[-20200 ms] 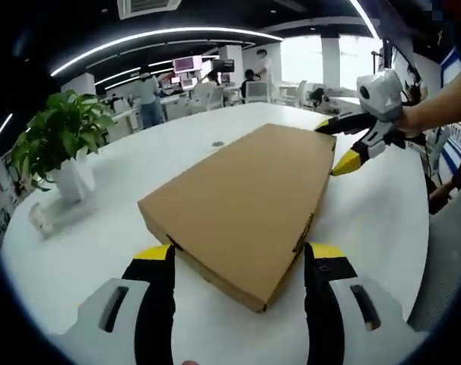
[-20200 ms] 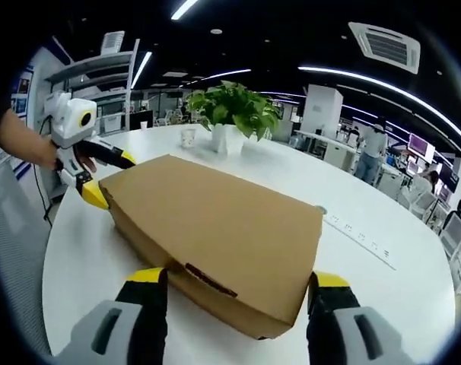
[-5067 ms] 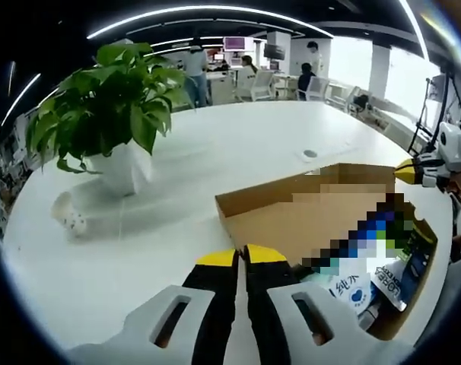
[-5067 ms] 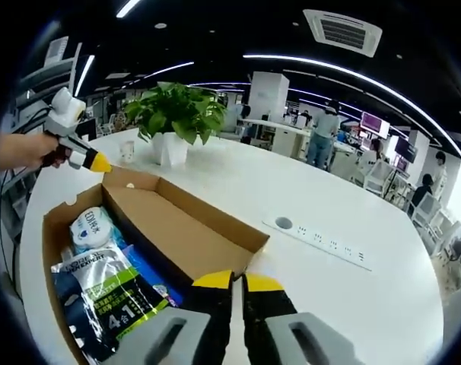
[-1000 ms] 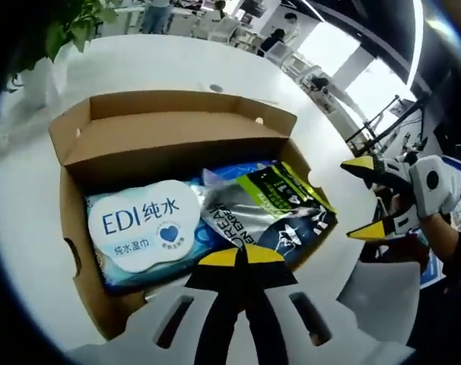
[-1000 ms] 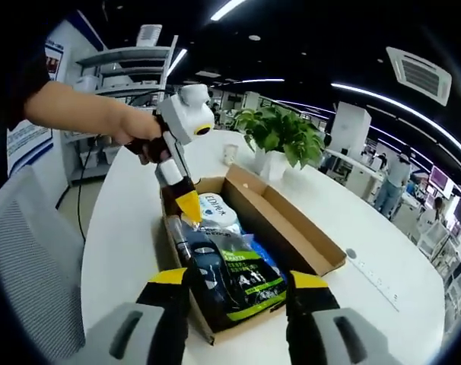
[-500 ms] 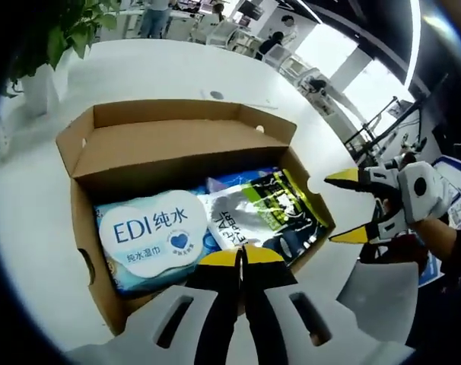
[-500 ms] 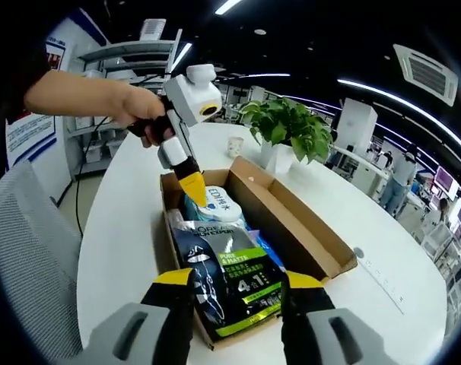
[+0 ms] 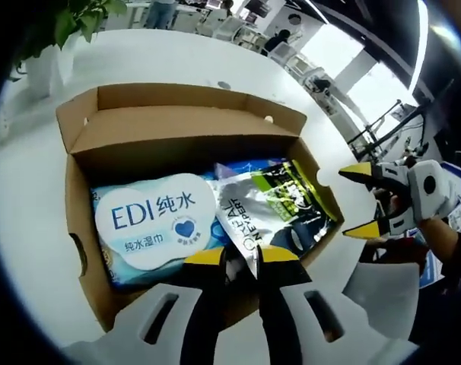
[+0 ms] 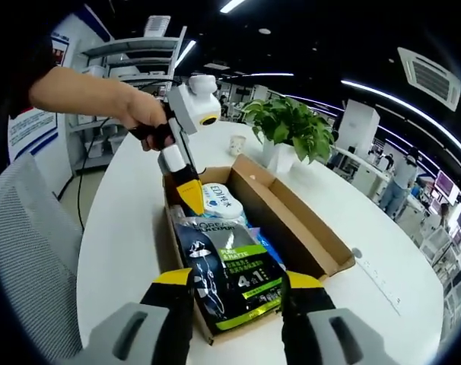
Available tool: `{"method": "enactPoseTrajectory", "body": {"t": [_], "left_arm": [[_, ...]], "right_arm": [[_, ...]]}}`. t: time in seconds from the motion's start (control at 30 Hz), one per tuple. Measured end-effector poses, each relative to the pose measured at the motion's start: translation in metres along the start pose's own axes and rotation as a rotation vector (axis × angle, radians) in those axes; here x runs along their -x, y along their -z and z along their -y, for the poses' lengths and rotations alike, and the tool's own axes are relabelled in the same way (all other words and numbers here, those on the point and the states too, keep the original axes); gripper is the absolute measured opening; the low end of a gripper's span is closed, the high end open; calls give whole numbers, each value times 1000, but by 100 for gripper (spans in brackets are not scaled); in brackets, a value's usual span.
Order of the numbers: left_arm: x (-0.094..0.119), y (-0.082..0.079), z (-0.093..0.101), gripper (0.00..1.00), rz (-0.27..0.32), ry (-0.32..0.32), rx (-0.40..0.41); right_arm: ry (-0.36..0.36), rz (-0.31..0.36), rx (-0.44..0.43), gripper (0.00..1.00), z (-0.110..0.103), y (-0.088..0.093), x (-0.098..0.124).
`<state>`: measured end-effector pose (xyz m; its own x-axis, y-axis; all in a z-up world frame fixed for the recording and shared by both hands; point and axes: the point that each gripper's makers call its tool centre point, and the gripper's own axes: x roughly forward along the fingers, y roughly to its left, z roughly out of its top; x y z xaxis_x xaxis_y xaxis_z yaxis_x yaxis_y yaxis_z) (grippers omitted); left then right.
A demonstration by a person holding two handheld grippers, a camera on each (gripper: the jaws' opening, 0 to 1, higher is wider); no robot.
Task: Operate the shoe box by opening the lid, removing the specified soft item, and placing it in the target area until the item is outside and the box remains undamaged.
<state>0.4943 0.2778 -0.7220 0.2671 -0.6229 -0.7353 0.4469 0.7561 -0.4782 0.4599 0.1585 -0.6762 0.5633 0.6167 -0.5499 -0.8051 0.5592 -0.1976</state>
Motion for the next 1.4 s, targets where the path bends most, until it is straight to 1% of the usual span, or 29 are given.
{"method": "enactPoseTrajectory", "body": {"t": [0.1, 0.2, 0.3, 0.4, 0.47, 0.53, 0.67, 0.77, 0.87, 0.97, 1.17, 1.4], "left_arm": [[-3, 3, 5, 15, -12, 29, 32], [-9, 7, 6, 17, -23, 41, 51], [-15, 11, 8, 14, -36, 67, 79], [-19, 14, 15, 9, -39, 91, 84], [-20, 14, 15, 9, -39, 90, 107], [-18, 13, 16, 7, -36, 99, 124], [-16, 13, 18, 1, -30, 93, 114], [-17, 13, 18, 0, -38, 93, 117], [-15, 12, 19, 0, -40, 99, 140], [-13, 10, 20, 0, -32, 120, 208], [-12, 9, 21, 0, -33, 132, 236], [-8, 3, 23, 0, -50, 150, 282]], "right_arm": [[4, 2, -1, 43, 1, 1, 2], [5, 1, -4, 43, 1, 3, 3], [3, 0, -6, 43, 1, 5, 3], [3, -3, -8, 43, 1, 8, 4], [3, -3, -11, 43, 1, 8, 4], [2, -2, -12, 43, 1, 8, 4], [-2, 4, -14, 43, 0, 7, 3], [-5, 4, -9, 44, 0, 7, 2], [-6, 6, -6, 44, 0, 7, 2], [-6, 8, -6, 44, 1, 6, 2], [-11, 6, -1, 44, 1, 7, 0], [-24, -4, 3, 44, 1, 8, -8]]}}
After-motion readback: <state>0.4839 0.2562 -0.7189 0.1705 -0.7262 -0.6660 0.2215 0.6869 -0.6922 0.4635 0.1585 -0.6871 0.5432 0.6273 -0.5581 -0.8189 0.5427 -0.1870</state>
